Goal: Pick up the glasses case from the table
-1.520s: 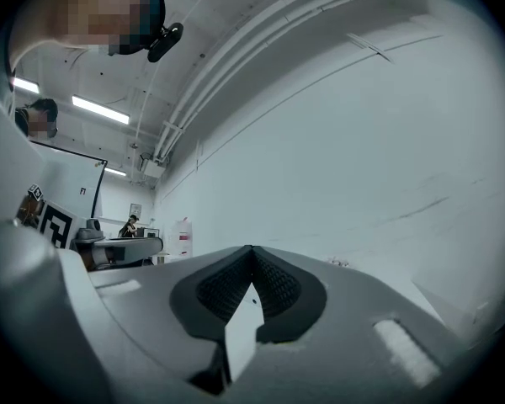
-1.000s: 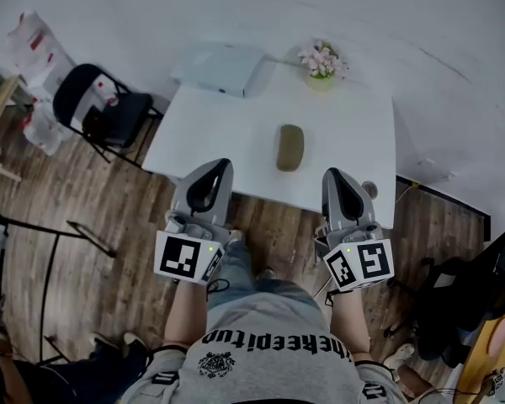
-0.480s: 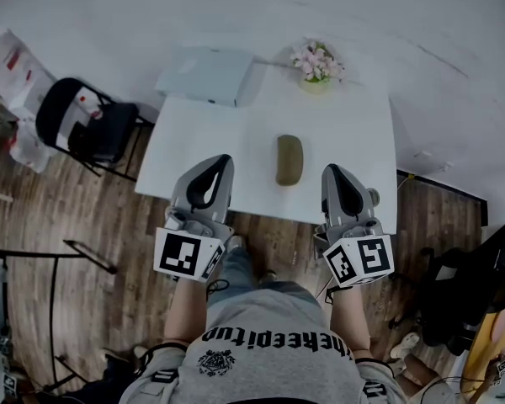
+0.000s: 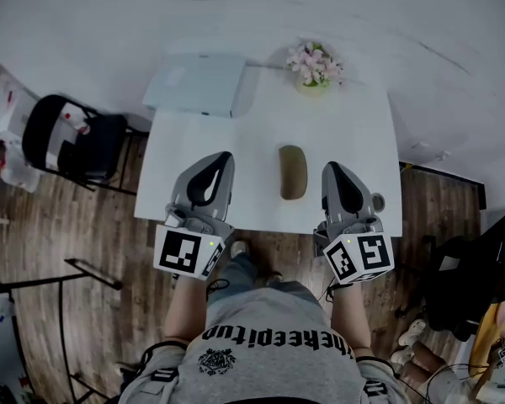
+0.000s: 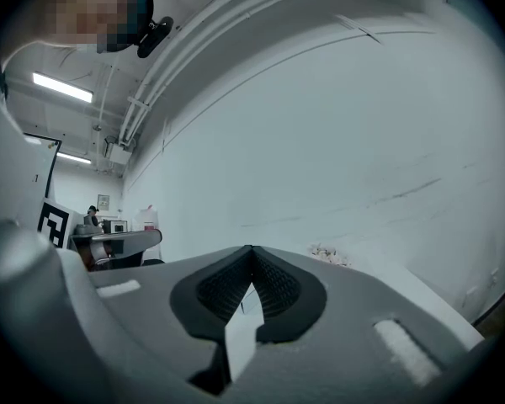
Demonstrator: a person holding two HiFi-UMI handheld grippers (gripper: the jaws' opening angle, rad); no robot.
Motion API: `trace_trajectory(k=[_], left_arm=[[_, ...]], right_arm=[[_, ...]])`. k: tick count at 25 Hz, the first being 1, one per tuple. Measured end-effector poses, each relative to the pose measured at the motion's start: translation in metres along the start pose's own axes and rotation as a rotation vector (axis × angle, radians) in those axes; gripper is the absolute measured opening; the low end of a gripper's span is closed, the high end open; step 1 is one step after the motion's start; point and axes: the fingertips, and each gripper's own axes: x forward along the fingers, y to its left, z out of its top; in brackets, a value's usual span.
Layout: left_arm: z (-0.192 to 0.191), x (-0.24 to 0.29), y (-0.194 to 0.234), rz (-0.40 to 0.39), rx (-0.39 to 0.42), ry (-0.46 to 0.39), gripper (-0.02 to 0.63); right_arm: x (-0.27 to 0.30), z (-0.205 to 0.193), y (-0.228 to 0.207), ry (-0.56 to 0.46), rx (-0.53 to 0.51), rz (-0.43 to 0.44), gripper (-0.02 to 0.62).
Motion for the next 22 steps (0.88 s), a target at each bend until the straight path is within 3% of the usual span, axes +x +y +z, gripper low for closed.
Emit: trace_trajectory(k=[12, 22], left_arm=[[-0.022, 0.032, 0.030, -0.084, -0.032, 0.034, 0.020], [-0.046, 0.052, 0.055, -0.131, -0.066, 0.069, 0.020]], right_arm=[[0.037, -0.028, -0.013, 0.070, 0.053, -0.096, 0.003], [0.062, -0.094, -0.030, 0.248, 0.101, -0.182, 0.011]])
